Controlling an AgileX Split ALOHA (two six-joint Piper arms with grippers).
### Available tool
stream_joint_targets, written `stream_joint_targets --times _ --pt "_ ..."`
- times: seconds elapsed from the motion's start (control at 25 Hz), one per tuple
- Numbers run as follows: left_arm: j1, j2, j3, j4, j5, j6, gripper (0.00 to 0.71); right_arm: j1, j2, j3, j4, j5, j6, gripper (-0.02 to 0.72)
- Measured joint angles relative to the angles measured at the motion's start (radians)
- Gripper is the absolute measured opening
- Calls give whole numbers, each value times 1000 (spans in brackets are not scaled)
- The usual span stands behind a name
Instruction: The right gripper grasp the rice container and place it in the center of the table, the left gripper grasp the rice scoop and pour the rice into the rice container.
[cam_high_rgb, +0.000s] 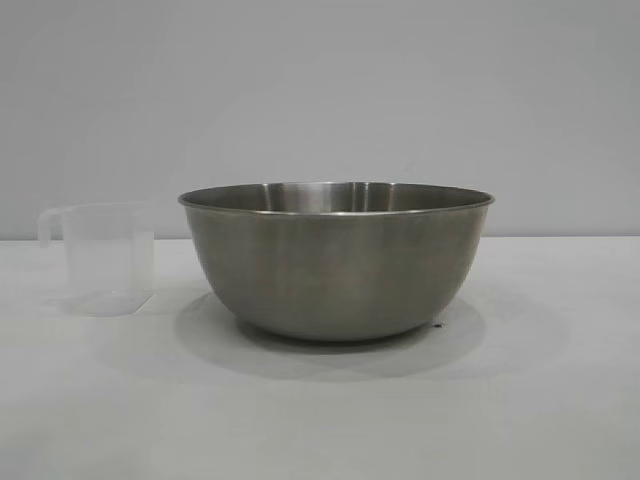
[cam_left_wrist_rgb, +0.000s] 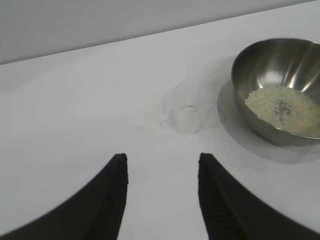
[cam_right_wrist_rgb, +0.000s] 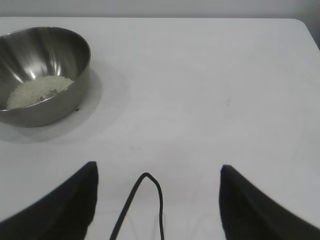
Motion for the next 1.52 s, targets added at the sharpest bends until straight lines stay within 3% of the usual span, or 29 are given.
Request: stream_joint_targets --times 0.12,0.24,0.32,0.36,0.4,0.68,0.88,1.52 --pt "0 -71 -2 -7 90 2 475 0 0 0 0 0 0 438" --pt "0 -128 -2 -19 184 5 464 0 0 0 0 0 0 438" --pt "0 -160 -2 -27 206 5 464 0 0 0 0 0 0 438" --pt "0 -182 -2 -32 212 5 505 0 0 0 0 0 0 438" --pt "0 -199 -2 -42 214 5 489 0 0 0 0 0 0 438" --pt "0 -250 105 -46 193 7 489 0 0 0 0 0 0 438" --pt "0 -250 148 -44 66 7 489 0 0 0 0 0 0 438" --pt "0 -250 164 -42 60 7 489 0 0 0 0 0 0 438"
